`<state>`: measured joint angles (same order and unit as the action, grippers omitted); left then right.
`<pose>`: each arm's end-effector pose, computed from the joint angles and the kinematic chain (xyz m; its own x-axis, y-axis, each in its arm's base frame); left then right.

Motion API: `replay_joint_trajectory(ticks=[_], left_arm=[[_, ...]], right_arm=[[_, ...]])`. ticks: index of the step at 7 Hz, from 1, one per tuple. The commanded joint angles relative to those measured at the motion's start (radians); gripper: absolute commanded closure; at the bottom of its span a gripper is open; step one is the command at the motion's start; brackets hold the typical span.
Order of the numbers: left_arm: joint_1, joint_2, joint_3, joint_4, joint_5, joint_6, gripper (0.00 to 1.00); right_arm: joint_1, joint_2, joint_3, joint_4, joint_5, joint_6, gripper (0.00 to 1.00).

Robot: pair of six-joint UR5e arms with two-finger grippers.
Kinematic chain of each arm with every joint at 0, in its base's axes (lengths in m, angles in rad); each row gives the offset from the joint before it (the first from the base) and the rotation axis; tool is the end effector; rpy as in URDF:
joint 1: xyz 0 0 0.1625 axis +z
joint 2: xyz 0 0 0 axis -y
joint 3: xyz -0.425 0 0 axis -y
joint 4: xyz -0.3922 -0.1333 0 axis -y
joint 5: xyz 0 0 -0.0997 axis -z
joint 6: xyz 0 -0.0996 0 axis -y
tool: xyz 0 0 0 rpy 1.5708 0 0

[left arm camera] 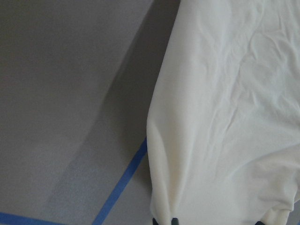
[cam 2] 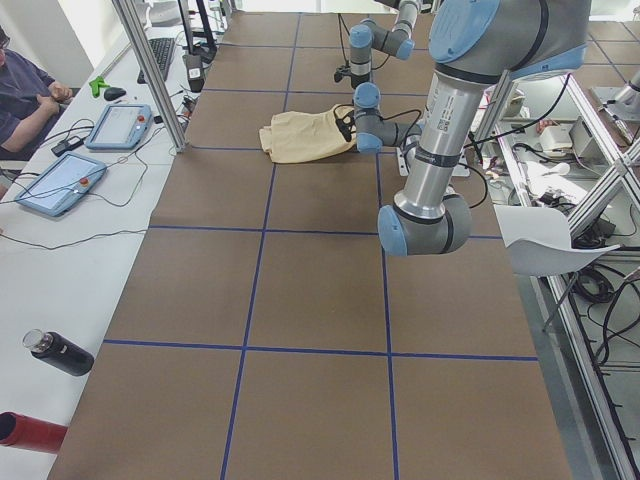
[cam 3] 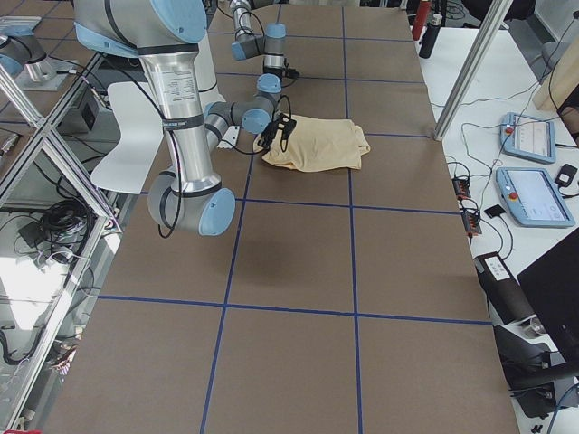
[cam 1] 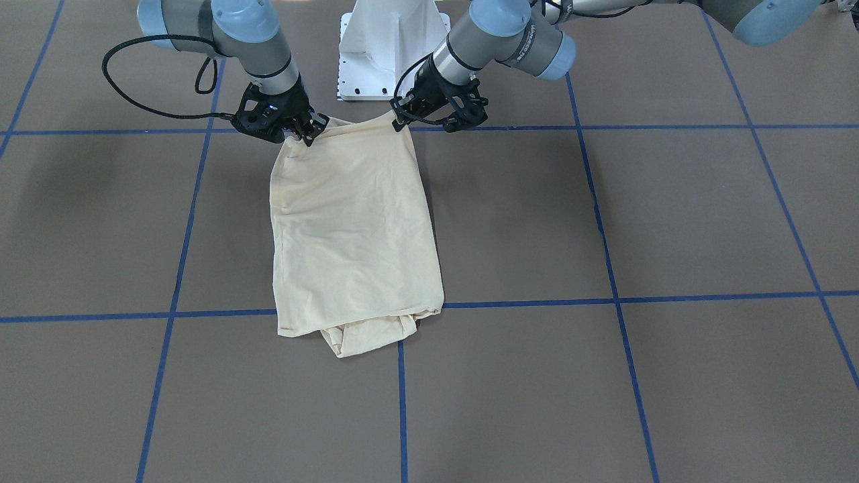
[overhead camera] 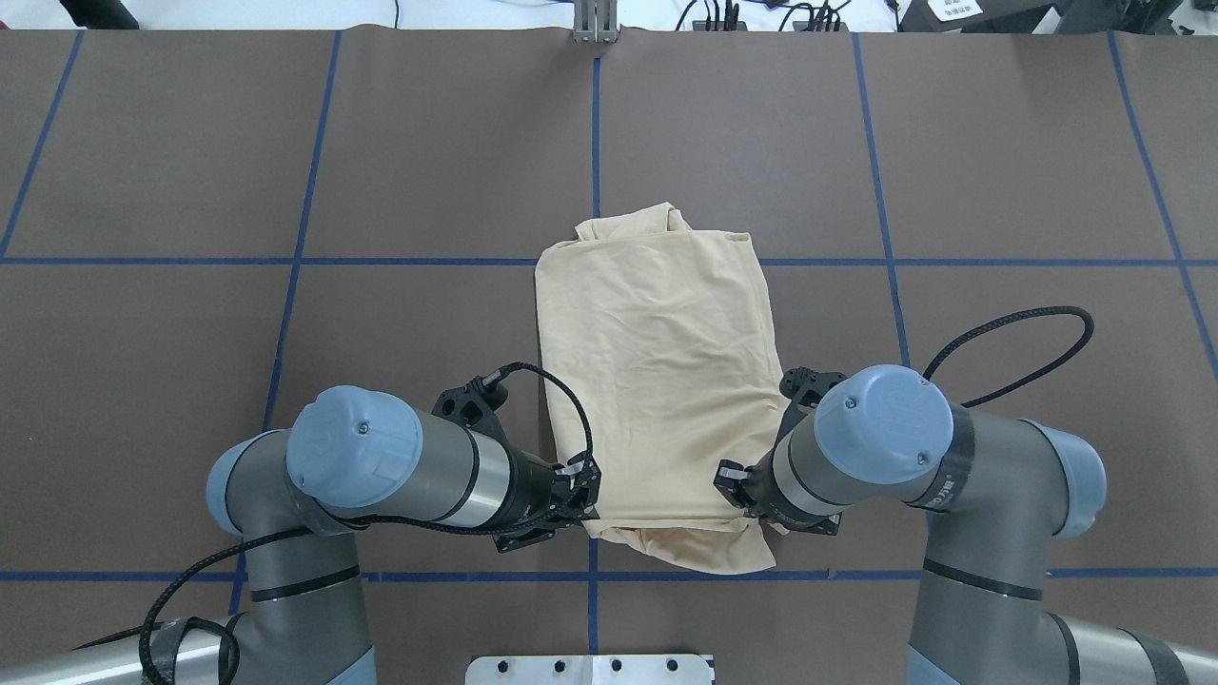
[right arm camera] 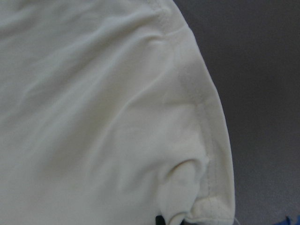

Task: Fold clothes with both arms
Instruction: 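Lift the near edge with both grippers and fold it farther from the robot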

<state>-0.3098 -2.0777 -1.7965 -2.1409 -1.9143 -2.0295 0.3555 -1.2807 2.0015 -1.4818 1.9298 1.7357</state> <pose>0.5551 -0.2824 0.2005 0.2360 -0.5133 -0.8251 0.0918 0.8571 -0.5070 -0.4837 -0.2845 0.3030 0.6234 0.3954 0.6745 -0.1923 0.9137 -0.3579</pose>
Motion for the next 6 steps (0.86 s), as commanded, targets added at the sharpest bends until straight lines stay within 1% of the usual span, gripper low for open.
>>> replay_joint_trajectory(ticks=[1,2,3,4,5,6], left_arm=[[0.006,-0.007,-0.018,0.021,-0.011,0.002,1.0],[-0.003,-0.01,-0.018,0.021,-0.008,0.023,1.0],[-0.053,-0.022,-0.015,0.019,-0.009,0.07,1.0],[-0.124,-0.03,-0.009,0.018,-0.012,0.095,1.0],[-0.199,-0.039,0.003,0.016,-0.052,0.156,1.0],[-0.271,-0.08,0.061,0.016,-0.06,0.19,1.0]], right_arm=[[0.049,0.017,0.016,0.006,0.06,-0.011,1.0],[0.116,0.047,0.007,-0.001,0.075,-0.027,1.0],[0.207,0.072,-0.006,-0.003,0.139,-0.059,1.0],[0.271,0.11,-0.032,-0.003,0.17,-0.08,1.0],[0.296,0.177,-0.102,-0.002,0.16,-0.084,1.0],[0.319,0.252,-0.212,0.004,0.156,-0.097,1.0]])
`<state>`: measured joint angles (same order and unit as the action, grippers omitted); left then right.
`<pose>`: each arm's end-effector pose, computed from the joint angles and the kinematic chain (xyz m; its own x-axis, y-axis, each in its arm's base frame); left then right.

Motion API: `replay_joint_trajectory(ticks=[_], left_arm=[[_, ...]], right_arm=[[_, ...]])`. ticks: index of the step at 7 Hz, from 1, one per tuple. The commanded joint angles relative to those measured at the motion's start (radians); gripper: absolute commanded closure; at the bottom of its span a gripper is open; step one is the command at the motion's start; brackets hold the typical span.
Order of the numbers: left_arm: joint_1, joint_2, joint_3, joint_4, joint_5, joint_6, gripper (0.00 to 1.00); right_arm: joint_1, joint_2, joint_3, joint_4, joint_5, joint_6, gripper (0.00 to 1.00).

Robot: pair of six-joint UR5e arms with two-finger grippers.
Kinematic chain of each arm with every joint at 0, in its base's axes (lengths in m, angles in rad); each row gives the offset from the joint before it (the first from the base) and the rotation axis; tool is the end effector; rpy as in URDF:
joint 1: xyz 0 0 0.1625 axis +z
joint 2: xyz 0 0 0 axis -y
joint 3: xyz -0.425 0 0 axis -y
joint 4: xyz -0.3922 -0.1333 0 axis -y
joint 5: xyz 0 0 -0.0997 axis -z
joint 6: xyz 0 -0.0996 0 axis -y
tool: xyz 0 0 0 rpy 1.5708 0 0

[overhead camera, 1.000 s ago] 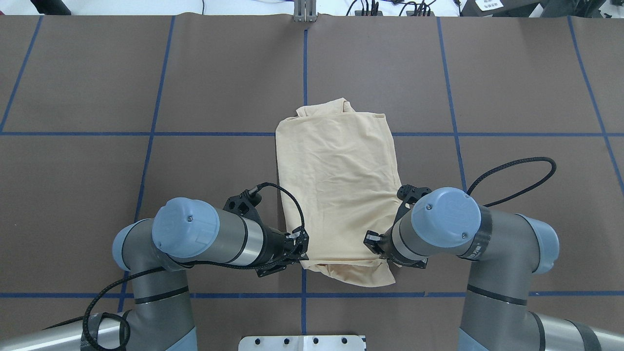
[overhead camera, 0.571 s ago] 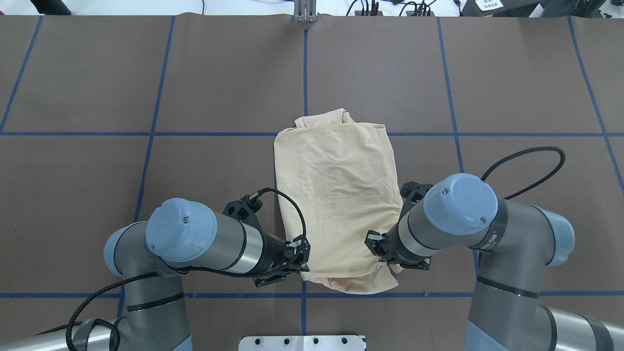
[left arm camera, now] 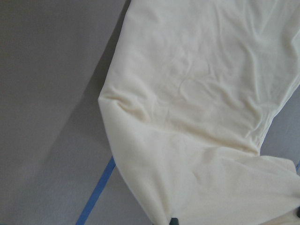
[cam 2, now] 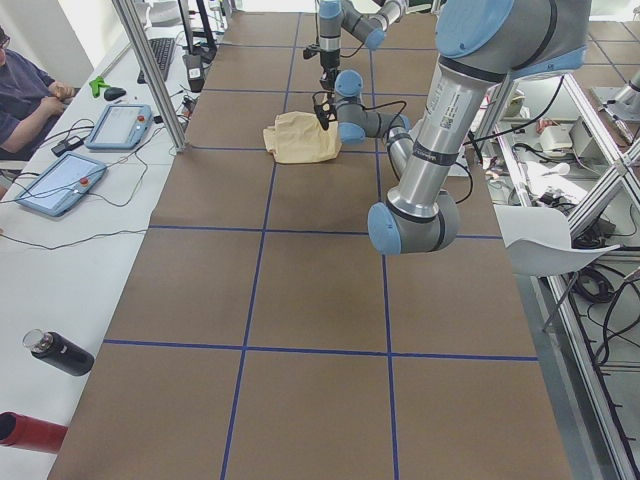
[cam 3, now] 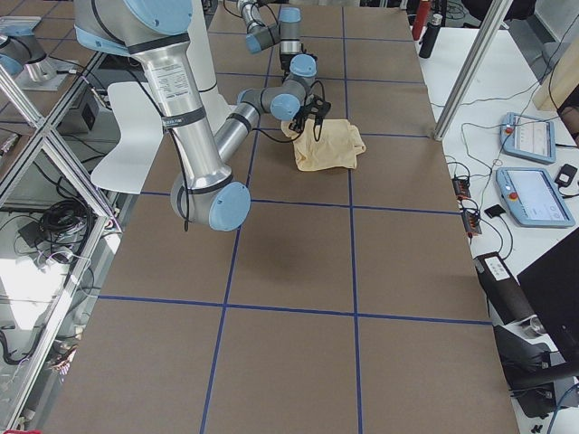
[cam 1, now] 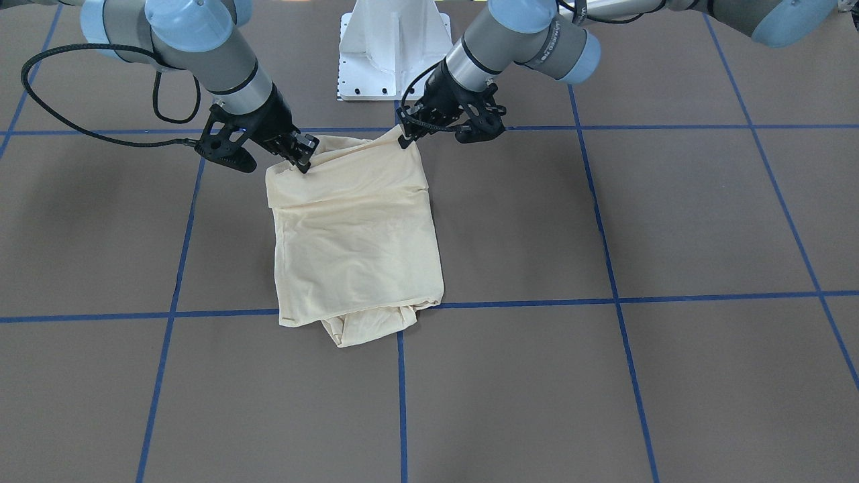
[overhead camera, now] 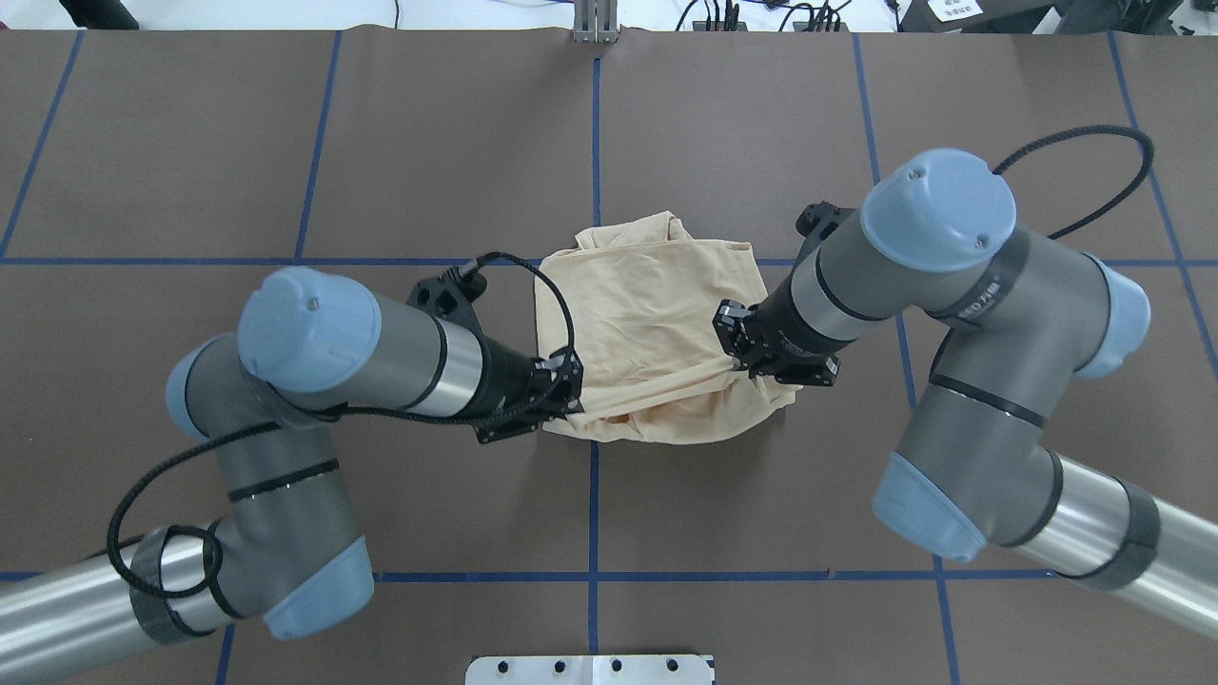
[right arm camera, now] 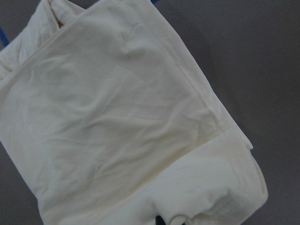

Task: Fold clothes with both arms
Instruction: 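Lift the near edge with both grippers and fold it farther from the robot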

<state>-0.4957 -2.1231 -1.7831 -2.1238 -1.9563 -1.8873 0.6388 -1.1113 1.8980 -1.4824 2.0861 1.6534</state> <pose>0.5001 -0.3794 0.1794 0.1719 -0.4208 -0.8907 0.1831 0.9021 -0.3908 -0.4282 -0.4229 0.2447 0.4950 0.4571 0.7389 -0.2568 0.8894 -0.3781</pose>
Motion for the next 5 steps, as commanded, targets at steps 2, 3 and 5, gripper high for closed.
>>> replay_joint_trajectory(ticks=[2,3,5], left_arm=[[-0.151,-0.15,0.248,-0.011,-0.036,0.091,1.0],[-0.167,-0.178,0.348,-0.08,-0.036,0.105,1.0],[-0.185,-0.189,0.465,-0.182,-0.033,0.123,1.0]], right_arm=[[0.087,0.177,-0.25,0.008,0.0,-0.085,1.0],[0.116,0.206,-0.307,0.008,0.0,-0.122,1.0],[0.119,0.308,-0.506,0.115,-0.044,-0.135,1.0]])
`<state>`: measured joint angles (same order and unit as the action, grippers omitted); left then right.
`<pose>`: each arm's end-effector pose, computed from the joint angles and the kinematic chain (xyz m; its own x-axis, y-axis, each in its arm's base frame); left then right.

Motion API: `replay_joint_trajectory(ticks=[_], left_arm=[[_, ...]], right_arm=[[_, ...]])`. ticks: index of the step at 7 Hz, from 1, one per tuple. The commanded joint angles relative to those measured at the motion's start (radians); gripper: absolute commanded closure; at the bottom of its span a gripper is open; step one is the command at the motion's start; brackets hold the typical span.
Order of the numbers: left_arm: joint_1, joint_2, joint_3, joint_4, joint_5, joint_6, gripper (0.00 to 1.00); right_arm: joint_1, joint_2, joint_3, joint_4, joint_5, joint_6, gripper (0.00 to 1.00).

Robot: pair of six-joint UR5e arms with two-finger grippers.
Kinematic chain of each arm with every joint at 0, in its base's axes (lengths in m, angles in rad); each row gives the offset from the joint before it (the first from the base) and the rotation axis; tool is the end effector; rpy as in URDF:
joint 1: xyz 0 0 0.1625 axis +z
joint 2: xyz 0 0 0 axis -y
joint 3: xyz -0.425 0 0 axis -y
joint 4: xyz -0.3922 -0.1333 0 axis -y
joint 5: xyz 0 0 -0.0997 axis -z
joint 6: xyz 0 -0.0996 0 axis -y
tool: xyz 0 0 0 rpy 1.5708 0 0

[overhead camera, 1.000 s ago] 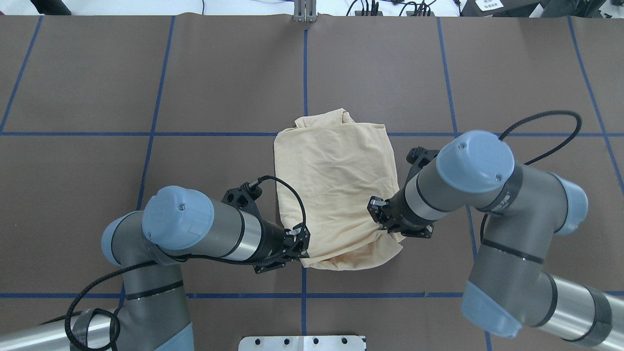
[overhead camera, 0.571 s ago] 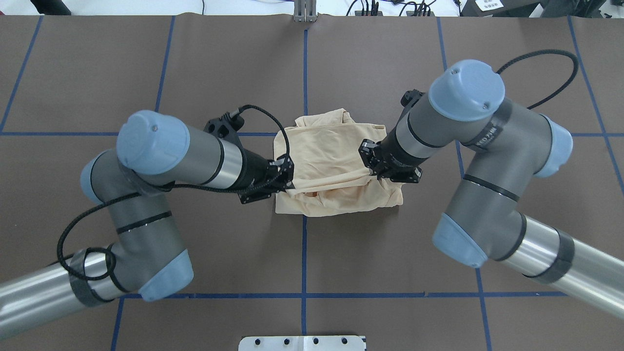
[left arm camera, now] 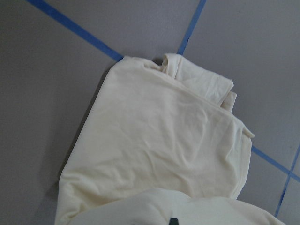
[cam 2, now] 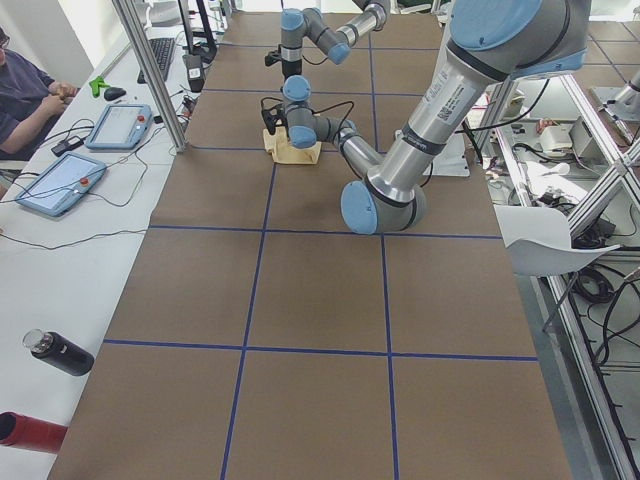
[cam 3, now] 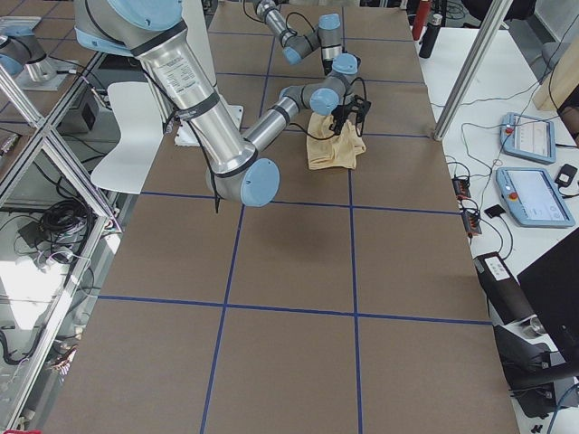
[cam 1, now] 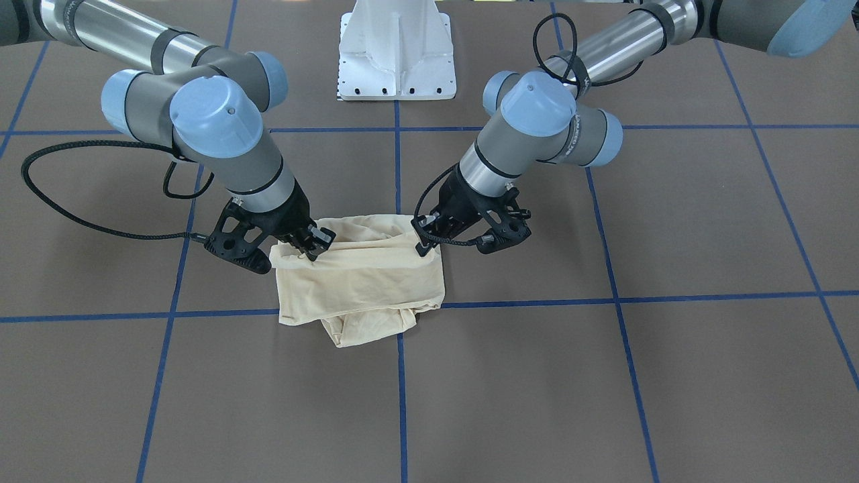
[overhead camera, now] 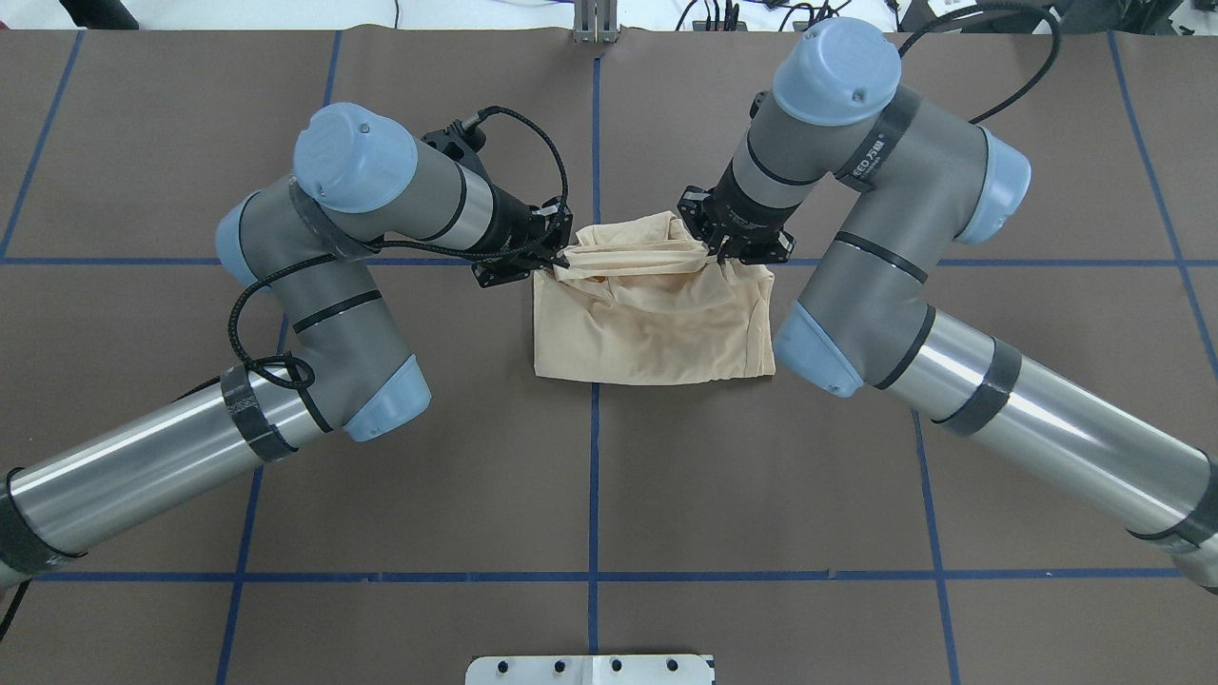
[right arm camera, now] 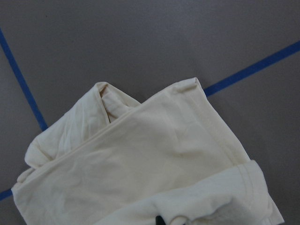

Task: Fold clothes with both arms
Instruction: 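Open both grippers over the folded shirt and lift them away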

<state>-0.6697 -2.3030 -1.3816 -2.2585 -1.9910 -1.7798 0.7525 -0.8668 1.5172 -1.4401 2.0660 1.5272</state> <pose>0.5218 -0.5313 0.2123 0.2008 -0.4006 -0.8940 0.3137 0.8908 -0.3287 -0.4666 -0.5547 0.2410 0.5335 0.4469 0.7181 -0.3342 0.8913 -0.3065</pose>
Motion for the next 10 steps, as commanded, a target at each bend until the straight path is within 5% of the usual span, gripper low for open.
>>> replay_joint_trajectory(ticks=[1,3,4,5,8,10], left_arm=[[-0.016,-0.009,0.082,-0.07,0.001,0.029,1.0],[-0.016,-0.016,0.098,-0.091,0.003,0.031,1.0],[-0.016,-0.021,0.098,-0.095,0.004,0.031,0.71],[-0.016,-0.021,0.095,-0.095,0.008,0.049,0.01],[-0.1,0.049,0.06,-0.053,-0.064,0.156,0.0],[-0.129,0.167,-0.041,-0.052,-0.066,0.232,0.0]], right_arm=[[0.002,0.104,-0.243,0.175,-0.026,-0.007,1.0],[0.002,0.106,-0.267,0.214,-0.027,-0.009,1.0],[0.004,0.106,-0.266,0.246,-0.026,-0.001,0.88],[0.005,0.101,-0.266,0.28,-0.027,-0.007,0.01],[0.077,0.056,-0.142,0.294,0.109,-0.085,0.0],[-0.005,0.015,-0.034,0.232,0.022,-0.087,0.0]])
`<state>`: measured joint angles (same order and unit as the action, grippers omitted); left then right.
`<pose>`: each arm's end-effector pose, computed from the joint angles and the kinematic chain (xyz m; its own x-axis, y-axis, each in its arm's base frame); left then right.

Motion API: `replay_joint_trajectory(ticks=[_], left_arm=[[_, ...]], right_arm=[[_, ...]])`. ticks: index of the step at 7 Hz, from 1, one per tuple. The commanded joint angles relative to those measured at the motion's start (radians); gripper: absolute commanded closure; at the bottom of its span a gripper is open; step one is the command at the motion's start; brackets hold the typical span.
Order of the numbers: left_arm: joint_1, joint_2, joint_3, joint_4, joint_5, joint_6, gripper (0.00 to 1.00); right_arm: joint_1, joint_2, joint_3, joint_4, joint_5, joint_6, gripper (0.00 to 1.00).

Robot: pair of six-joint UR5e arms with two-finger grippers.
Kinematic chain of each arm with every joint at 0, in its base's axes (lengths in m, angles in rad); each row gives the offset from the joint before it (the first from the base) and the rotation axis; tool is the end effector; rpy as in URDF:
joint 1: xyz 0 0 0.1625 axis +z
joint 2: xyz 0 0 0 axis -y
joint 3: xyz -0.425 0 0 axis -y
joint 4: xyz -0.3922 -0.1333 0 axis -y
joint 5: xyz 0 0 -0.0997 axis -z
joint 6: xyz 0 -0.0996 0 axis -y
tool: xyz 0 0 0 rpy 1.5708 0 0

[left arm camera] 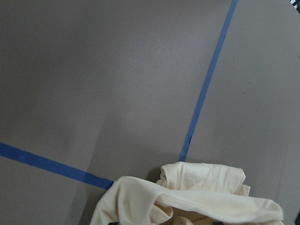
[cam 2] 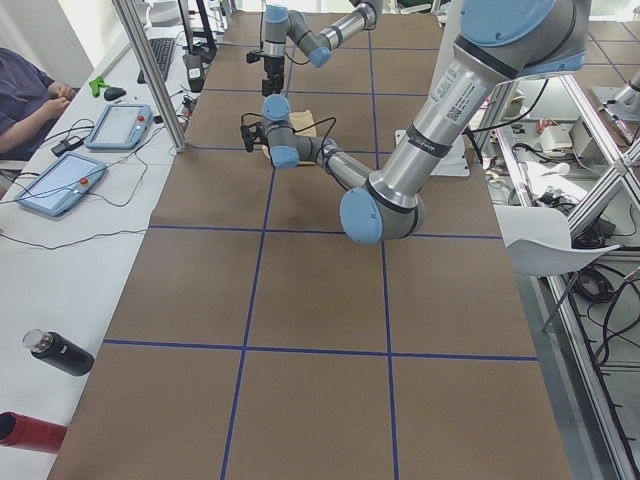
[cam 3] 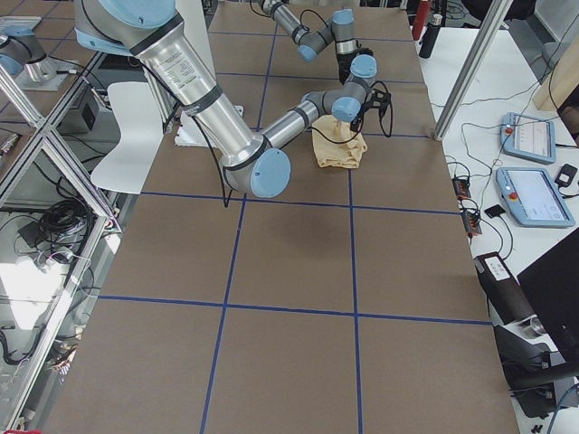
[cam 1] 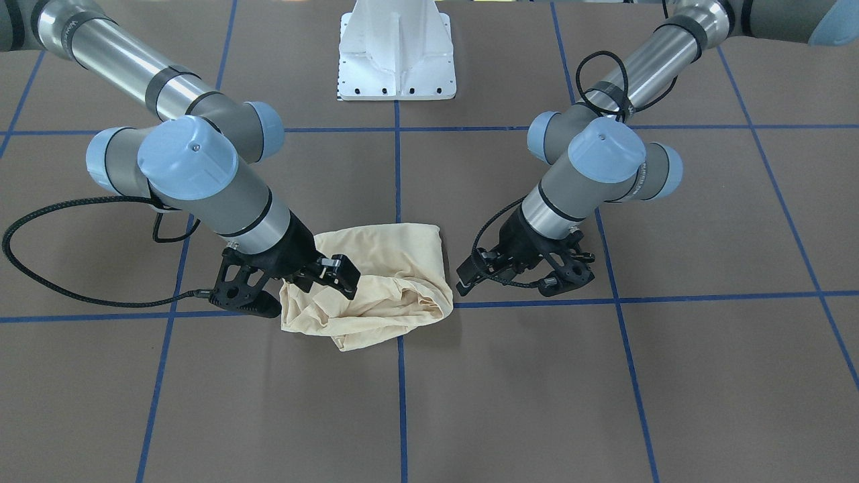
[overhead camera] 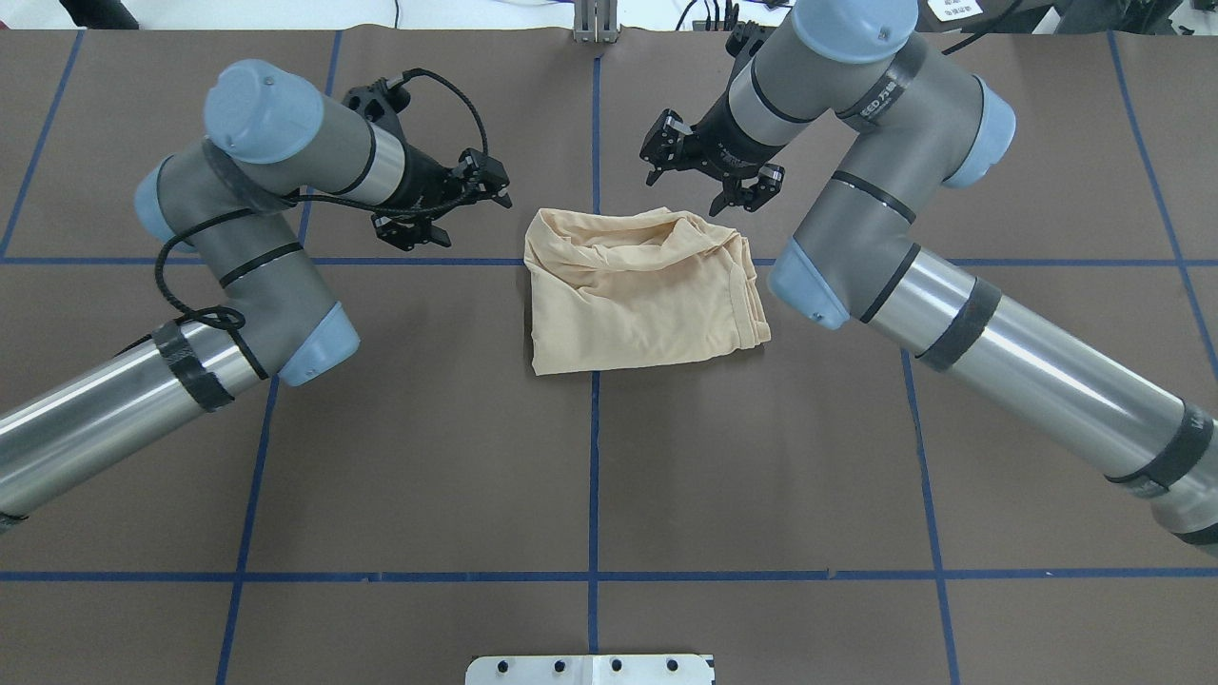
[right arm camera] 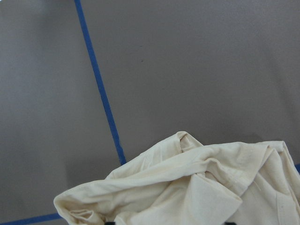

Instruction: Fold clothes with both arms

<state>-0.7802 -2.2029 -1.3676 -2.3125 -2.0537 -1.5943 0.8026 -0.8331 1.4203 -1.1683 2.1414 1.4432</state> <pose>0.4561 -0.5739 0.2848 0.2693 -0.2958 -0.9165 0.3254 0.9236 -0.2025 -0.4550 -0.5854 0.2224 0.4154 0.2758 0.8668 -0.2406 0.9523 -0.1877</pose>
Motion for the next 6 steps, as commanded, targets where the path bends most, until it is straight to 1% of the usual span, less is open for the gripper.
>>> replay_joint_trajectory(ticks=[1,2,3,4,5,6], left_arm=[[-0.028,0.092,-0.092,0.034,-0.003,0.084,0.0],[-0.039,0.094,-0.108,0.092,-0.003,0.118,0.0],[-0.042,0.095,-0.113,0.103,-0.003,0.135,0.0],[-0.045,0.097,-0.113,0.104,-0.003,0.135,0.0],[-0.045,0.098,-0.113,0.104,-0.003,0.135,0.0],[-0.045,0.1,-0.113,0.102,-0.003,0.135,0.0]], right_arm=[[-0.162,-0.012,0.096,-0.116,-0.184,-0.01,0.0],[-0.221,-0.005,0.1,-0.17,-0.26,-0.073,0.0],[-0.25,-0.001,0.085,-0.194,-0.299,-0.163,0.01],[-0.252,0.017,0.048,-0.195,-0.334,-0.259,0.01],[-0.247,0.072,-0.051,-0.192,-0.362,-0.298,0.01],[-0.238,0.112,-0.119,-0.186,-0.385,-0.319,0.01]])
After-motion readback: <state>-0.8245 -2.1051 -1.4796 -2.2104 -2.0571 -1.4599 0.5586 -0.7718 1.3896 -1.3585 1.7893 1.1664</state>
